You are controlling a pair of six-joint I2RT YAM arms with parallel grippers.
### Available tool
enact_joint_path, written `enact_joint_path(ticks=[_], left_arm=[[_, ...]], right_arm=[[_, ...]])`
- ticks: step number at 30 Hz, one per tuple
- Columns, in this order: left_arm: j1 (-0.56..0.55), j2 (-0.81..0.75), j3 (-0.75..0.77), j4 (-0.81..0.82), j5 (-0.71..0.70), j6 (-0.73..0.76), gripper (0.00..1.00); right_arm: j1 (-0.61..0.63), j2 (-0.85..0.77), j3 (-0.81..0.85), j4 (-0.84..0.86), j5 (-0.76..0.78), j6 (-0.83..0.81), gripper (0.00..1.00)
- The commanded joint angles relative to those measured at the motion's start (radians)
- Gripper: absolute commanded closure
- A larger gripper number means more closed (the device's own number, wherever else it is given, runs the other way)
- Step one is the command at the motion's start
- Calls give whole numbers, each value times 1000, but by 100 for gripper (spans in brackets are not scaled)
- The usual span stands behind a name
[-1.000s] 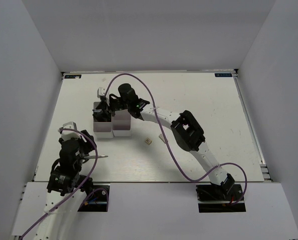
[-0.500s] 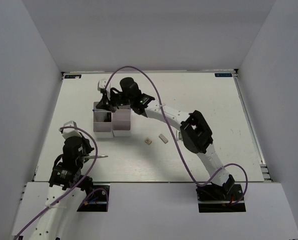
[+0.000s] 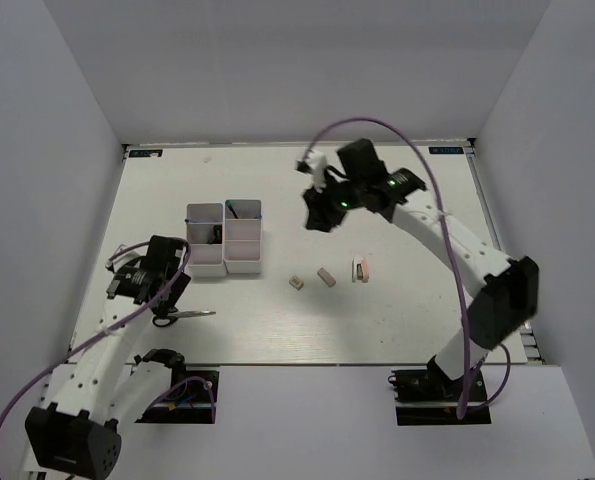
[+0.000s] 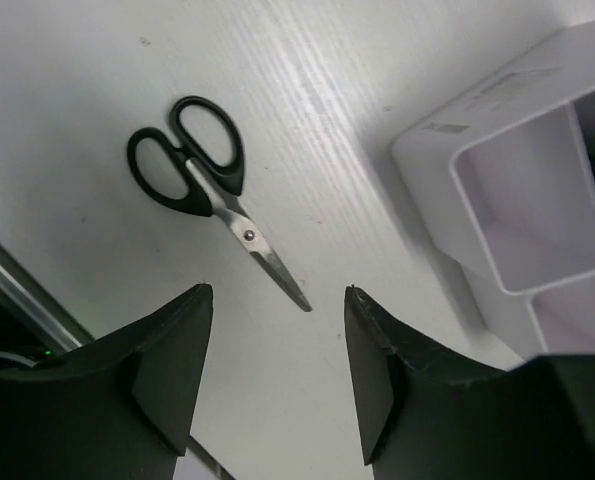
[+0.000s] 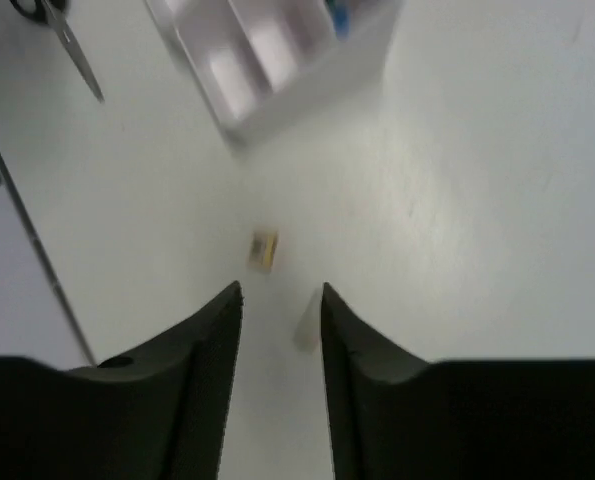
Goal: Sort the stationery into containers
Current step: Pick up the scissors from the center of the board.
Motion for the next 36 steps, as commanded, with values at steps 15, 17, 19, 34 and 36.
enact_joint_path(ticks=[15,17,19,34,36], left_arm=[[296,356,3,125,107,-67,49],[327,381,-9,154,112,-59,49],[345,398,-20,177,114,-49,49],[405,589,-63,328,144,-26,52],[411,600,-66,352,146,-24,52]], right_arm=[[-234,-660,-762,-29,-155,-28,87],[-245,-665,-760,-30,-162,-31,86],[-253,-664,-762,-30,-168,-35,86],[-314,-654,-777,-32,-199,-50,86],[-319,-651,-776,-33,-212,-50,86]])
